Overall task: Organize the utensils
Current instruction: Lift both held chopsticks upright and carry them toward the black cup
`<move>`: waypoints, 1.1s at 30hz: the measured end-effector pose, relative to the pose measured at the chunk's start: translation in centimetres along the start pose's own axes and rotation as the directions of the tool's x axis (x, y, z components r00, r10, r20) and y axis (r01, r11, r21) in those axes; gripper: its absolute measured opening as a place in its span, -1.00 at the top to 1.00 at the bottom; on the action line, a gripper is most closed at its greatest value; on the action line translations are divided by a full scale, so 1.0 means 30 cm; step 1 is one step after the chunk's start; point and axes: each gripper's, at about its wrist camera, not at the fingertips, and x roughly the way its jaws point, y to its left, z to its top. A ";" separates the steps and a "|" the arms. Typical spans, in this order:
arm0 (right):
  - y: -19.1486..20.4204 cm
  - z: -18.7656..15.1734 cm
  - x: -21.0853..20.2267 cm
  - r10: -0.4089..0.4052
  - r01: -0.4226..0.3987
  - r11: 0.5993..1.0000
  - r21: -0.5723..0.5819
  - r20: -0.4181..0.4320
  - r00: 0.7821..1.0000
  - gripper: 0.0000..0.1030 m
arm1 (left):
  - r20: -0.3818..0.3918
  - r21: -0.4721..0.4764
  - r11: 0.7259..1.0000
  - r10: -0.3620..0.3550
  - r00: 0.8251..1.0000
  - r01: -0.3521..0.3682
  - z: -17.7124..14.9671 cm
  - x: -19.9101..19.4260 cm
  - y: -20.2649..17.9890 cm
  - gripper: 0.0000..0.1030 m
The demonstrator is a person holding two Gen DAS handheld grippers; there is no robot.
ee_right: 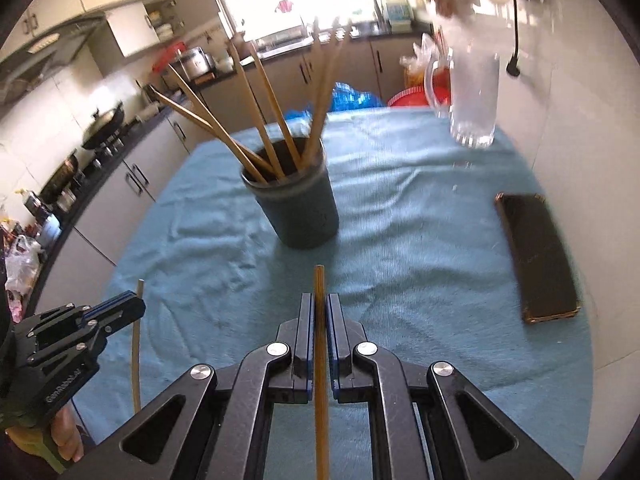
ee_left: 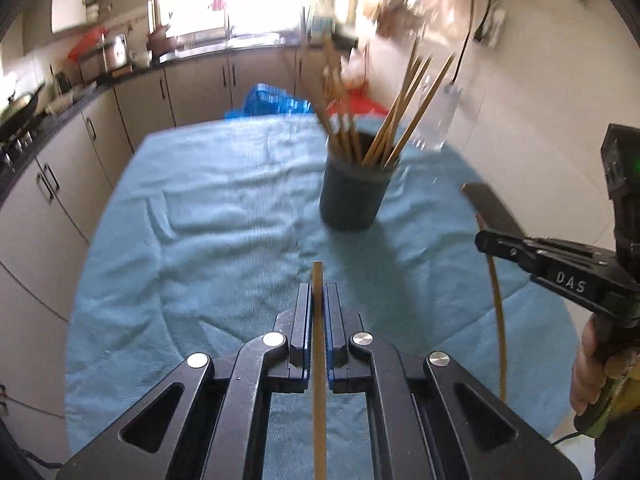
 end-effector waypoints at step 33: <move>0.173 -0.066 -0.479 0.030 0.001 0.994 -0.105 0.300 0.954 0.88 | 0.280 0.035 0.999 0.016 0.960 -0.026 -0.017 -0.407 -0.108 0.90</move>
